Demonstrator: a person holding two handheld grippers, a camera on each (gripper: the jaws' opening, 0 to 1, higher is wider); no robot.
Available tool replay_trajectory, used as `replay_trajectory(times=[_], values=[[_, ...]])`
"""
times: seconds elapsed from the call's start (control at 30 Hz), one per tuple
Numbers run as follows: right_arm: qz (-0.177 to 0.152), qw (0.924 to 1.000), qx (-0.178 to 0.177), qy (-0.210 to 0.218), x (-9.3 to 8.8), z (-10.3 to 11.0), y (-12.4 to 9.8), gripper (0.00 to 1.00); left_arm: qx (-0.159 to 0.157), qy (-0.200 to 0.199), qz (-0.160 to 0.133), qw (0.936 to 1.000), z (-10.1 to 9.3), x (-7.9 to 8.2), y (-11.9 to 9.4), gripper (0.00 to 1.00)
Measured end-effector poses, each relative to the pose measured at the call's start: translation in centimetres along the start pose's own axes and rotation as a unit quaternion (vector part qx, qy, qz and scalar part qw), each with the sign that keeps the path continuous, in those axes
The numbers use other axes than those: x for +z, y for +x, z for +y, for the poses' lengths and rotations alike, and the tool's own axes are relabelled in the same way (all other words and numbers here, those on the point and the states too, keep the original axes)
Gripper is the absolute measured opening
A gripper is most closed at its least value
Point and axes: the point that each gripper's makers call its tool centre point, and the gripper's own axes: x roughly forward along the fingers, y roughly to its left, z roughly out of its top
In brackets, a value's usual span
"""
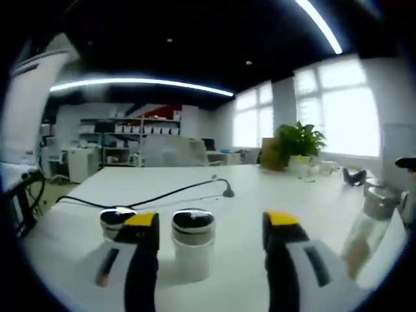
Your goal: Rotate the seasoning bottle until the label or dispensing opening points toward the visible target arrow and the bottle remains upright within the marked orientation range
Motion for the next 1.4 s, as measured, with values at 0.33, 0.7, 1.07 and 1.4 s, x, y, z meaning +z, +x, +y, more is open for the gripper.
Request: replay_trajectory(times=[0.33, 0.7, 1.07, 1.4], values=[[0.005, 0.9999, 0.009, 0.0, -0.3, 0.3, 0.3, 0.8, 0.031, 0.013, 0.013, 0.9994, 0.5, -1.4, 1.5, 0.67], [0.017, 0.9997, 0.015, -0.008, -0.8, 0.7, 0.5, 0.77, 0.058, 0.028, 0.015, 0.9978, 1.6, -1.7, 2.0, 0.58], [0.016, 0.9996, 0.015, -0.016, -0.6, 0.8, 0.3, 0.76, 0.07, 0.033, 0.005, 0.997, 1.8, -1.4, 2.0, 0.37], [0.02, 0.9995, 0.013, -0.019, -0.8, 0.7, 0.1, 0.76, 0.081, 0.035, -0.015, 0.996, 1.7, -1.4, 1.7, 0.36]])
